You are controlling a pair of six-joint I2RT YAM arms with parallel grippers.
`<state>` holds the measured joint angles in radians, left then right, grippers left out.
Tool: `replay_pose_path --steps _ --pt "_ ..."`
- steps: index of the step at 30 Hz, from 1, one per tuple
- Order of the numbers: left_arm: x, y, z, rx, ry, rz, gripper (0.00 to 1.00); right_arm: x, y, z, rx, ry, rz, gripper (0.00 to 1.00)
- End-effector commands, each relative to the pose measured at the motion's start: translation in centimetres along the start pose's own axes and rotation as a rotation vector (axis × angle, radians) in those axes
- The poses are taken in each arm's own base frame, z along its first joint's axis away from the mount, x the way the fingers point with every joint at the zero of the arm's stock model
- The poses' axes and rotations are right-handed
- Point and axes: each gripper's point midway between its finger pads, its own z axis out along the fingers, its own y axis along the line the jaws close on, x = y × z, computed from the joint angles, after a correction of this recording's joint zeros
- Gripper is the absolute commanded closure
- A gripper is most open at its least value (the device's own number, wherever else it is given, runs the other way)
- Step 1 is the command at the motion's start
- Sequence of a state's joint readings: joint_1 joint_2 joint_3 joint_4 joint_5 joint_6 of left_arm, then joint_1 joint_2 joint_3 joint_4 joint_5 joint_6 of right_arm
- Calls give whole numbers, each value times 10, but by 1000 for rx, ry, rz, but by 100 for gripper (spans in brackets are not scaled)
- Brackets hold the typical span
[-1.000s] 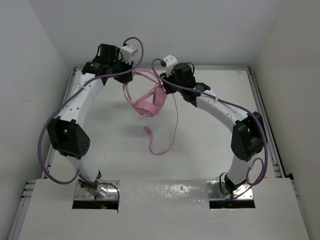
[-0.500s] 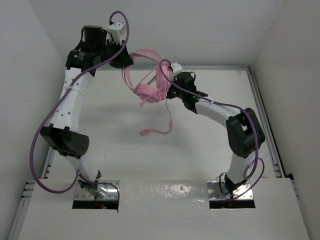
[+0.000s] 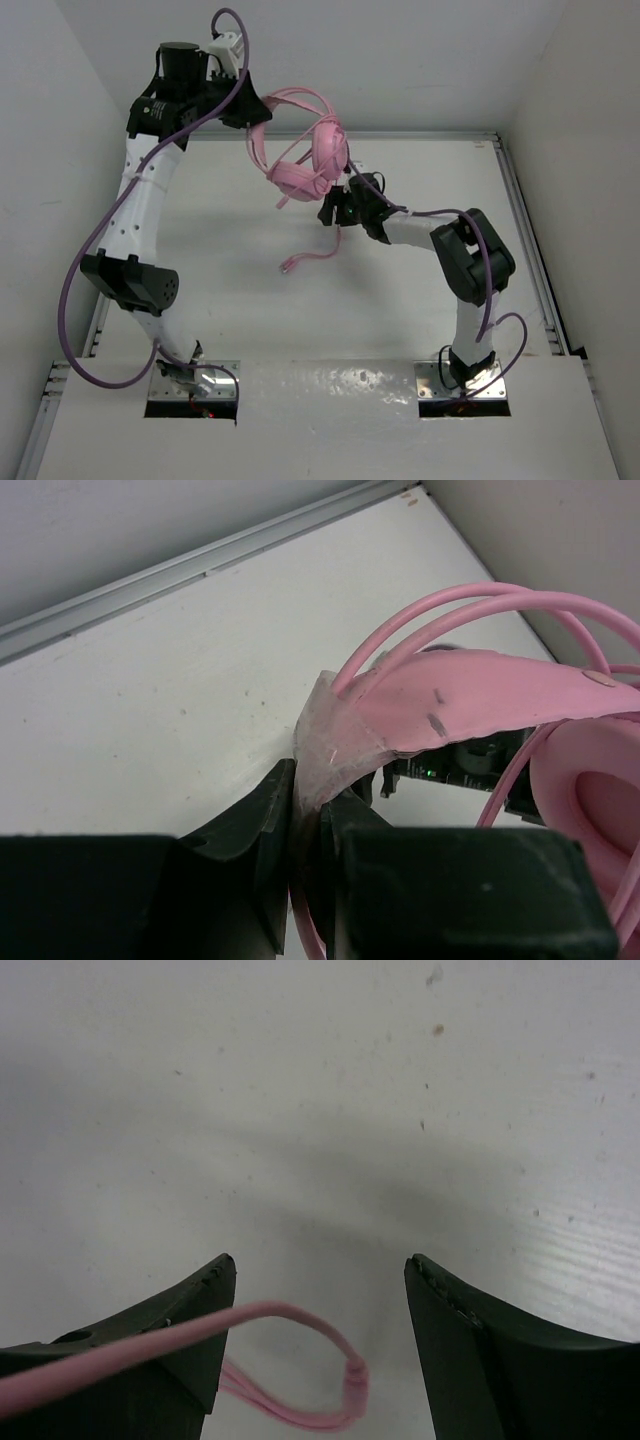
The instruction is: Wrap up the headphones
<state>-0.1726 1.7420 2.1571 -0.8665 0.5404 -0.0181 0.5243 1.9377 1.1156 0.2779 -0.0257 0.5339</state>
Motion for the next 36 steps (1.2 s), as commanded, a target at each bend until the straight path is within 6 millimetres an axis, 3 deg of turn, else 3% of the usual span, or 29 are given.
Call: replay_pose_path --steps 1,6,14,17,19,23,25,26,29,33,35,36 --pt "-45 -23 -13 89 -142 -12 100 -3 1 2 2 -44 49 32" --pt "-45 -18 -9 88 -143 -33 100 6 -15 1 89 -42 99 43" --pt "-48 -10 -8 87 -154 -82 100 25 -15 9 103 -3 117 74" --pt "-47 -2 -9 87 -158 -129 100 25 -18 13 130 21 134 74" --pt "-52 9 -13 67 -177 -148 100 29 -16 12 124 33 147 64" --pt "-59 12 -16 46 -197 -138 100 31 -18 9 133 25 146 61" --pt "-61 10 -18 53 -200 -133 100 31 -19 11 141 21 142 69" --pt "-60 11 -18 50 -198 -124 100 28 -18 12 138 13 136 84" --pt "-58 16 -20 20 -194 -109 100 20 -21 15 148 -13 109 100" --pt "-61 29 -28 21 -212 -154 100 10 -19 13 153 -49 89 98" --pt "-65 29 -30 26 -221 -147 100 11 -13 13 114 -45 70 79" --pt "-68 28 -32 25 -229 -137 100 9 -11 14 100 -43 46 65"
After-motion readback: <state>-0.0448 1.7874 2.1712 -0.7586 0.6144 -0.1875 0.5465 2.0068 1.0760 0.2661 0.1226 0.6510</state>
